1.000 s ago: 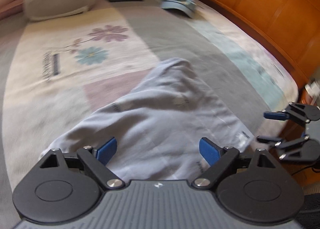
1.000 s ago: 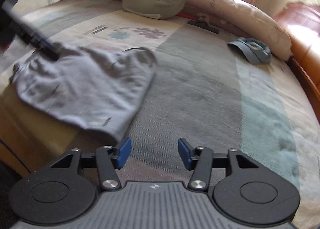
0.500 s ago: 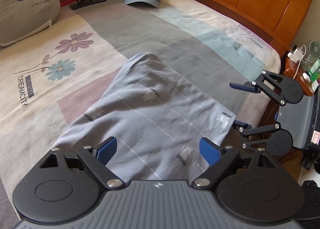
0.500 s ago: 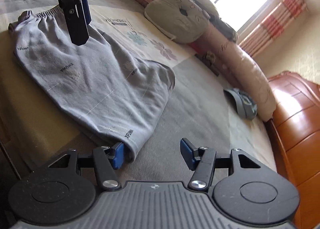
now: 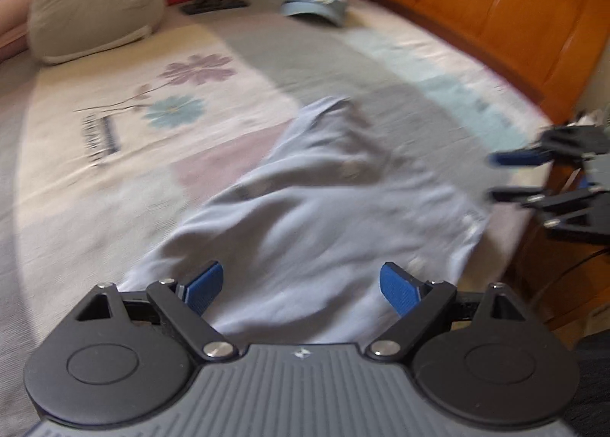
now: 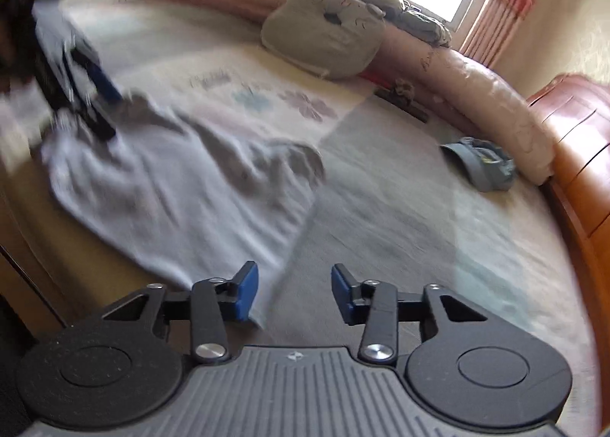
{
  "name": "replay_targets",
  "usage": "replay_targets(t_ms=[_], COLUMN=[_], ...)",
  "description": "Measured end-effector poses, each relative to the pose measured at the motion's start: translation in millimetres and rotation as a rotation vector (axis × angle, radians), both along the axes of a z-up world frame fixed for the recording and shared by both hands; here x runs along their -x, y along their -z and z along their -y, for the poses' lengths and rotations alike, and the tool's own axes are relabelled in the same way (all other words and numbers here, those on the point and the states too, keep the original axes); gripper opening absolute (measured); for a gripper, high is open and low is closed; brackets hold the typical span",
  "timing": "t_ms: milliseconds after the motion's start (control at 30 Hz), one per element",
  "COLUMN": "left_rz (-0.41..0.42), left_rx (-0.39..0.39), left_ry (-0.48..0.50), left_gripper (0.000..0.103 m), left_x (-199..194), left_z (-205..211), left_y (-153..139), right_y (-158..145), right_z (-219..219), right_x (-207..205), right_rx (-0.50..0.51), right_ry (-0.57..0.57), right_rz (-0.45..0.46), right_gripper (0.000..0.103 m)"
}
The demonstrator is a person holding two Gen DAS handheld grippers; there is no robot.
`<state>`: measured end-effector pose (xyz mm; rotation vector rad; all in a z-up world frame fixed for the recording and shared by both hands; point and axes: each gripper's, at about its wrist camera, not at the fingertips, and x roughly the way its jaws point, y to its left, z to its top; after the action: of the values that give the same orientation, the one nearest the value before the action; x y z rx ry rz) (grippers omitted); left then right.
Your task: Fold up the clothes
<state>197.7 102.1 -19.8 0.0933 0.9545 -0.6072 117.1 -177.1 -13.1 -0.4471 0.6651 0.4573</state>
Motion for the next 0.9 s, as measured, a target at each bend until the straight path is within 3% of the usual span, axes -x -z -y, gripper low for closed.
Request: replay_targets(t_ms=[100, 167, 233, 333, 500, 567, 667, 900], left_rz=[-0.045, -0.078, -0.060, -0.044, 0.071, 0.077, 0.026, 0.072], left_rx=[0.029, 0.003, 0.032, 0.058, 0.102, 0.128, 0.078, 0.180], left_ry=[0.021, -0.017, -0.028, -0.045, -0.059, -0.067, -0.187, -0.150], left_gripper=[0.090, 0.089, 0.089, 0.090, 0.090, 0.090, 0.085, 0.088], left_x=[3.3, 8.9, 19.8, 25.0, 6.1, -6.1, -21.9, 2.4], left_z=[0.4, -12.7, -32.1, -43.9, -33.5, -30.4, -43.3, -65.5], left_y=[12.4, 25.2, 27.4, 12.6, -1.3, 5.4, 27.6, 6.0], right_y=[13.5, 27.9, 40.0, 30.4, 11.0, 9.4, 7.8, 10.7], right_z=[-13.0, -15.2, -12.8, -12.1, -32.4, -46.8, -60.6, -48.2], right_x=[-14.6, -16.3, -13.7, -13.9, -32.3, -44.8, -55.8, -54.2], right_rx=[-0.043, -0.028, -0.010, -0.004, -0.029, -0.034, -0.065, -0.054], right_ry=[-0.020, -0.022, -0.018, 0.000, -0.026, -0.030, -0.019, 0.072], right_rz=[-0.074, -0.112, -0.138, -0.148, -0.084, -0.072, -0.090, -0.135], right_gripper=[0.034, 0.034, 0.034, 0.033, 0.033, 0.033, 0.033, 0.033])
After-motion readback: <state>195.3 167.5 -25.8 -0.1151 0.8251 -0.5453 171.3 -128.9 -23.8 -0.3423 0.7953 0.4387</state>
